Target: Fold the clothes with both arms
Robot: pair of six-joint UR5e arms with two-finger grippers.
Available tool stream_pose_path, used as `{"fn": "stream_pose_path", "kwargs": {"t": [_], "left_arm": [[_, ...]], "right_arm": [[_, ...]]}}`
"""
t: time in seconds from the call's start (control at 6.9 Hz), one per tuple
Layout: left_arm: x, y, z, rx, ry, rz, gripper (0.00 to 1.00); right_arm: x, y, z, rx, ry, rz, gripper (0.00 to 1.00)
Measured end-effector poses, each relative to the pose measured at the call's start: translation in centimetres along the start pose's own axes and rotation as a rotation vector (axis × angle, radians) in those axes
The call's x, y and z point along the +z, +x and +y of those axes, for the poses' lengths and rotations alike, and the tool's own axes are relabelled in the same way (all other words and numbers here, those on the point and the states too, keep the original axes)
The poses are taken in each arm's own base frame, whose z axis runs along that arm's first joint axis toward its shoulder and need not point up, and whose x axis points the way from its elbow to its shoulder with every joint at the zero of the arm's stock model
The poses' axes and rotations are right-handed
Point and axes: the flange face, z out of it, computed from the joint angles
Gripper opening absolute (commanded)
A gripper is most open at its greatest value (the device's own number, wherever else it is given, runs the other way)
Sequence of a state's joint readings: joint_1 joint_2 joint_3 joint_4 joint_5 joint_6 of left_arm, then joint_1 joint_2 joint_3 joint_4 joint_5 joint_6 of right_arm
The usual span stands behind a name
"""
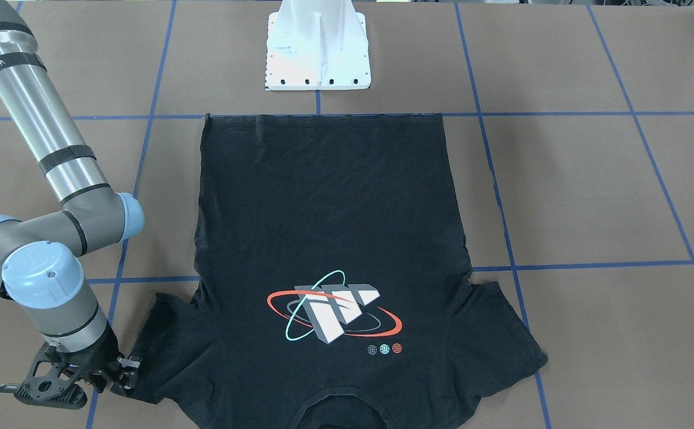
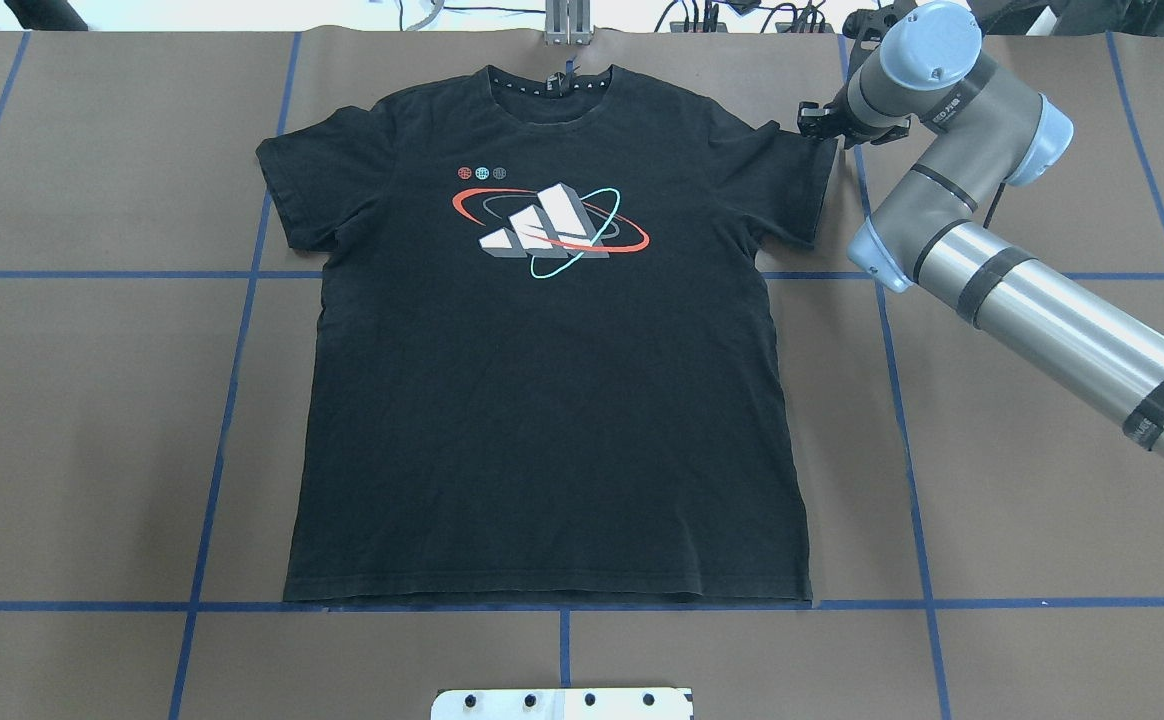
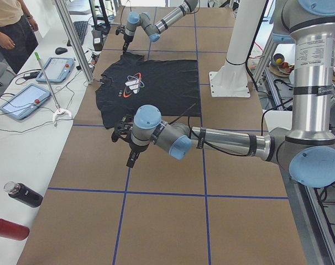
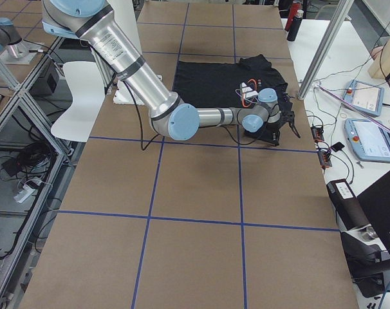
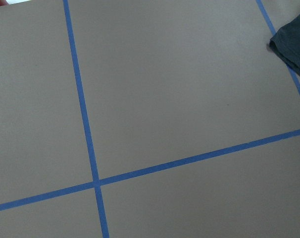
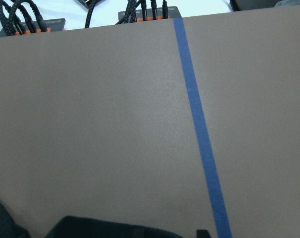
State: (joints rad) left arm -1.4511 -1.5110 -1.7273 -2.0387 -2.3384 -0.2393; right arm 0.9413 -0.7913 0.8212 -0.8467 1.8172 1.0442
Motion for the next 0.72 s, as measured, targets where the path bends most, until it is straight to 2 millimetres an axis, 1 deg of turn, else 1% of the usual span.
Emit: {"fn": "stream_pose_path", "kwargs": {"t": [0.14, 0.43, 0.58, 0.72], "left_arm": [[0.0, 0.0, 0.0, 0.000, 0.000, 0.000, 1.00], [0.0, 0.0, 0.1, -0.002, 0.000, -0.001, 1.00], [0.0, 0.0, 0.0, -0.001, 0.001, -0.001, 1.00], [-0.1, 0.1, 0.0, 0.000, 0.002, 0.000, 1.00]], "right_arm": [[0.1, 0.1, 0.0, 0.000, -0.001, 0.003, 0.00], [-0.1, -0.2, -0.2, 0.000, 0.001, -0.001, 0.00], [-1.1, -1.2, -0.6, -0.002, 0.010, -0.024, 0.00], [-3.3, -2.8, -0.9, -0.007, 0.021, -0.075, 0.00]]}}
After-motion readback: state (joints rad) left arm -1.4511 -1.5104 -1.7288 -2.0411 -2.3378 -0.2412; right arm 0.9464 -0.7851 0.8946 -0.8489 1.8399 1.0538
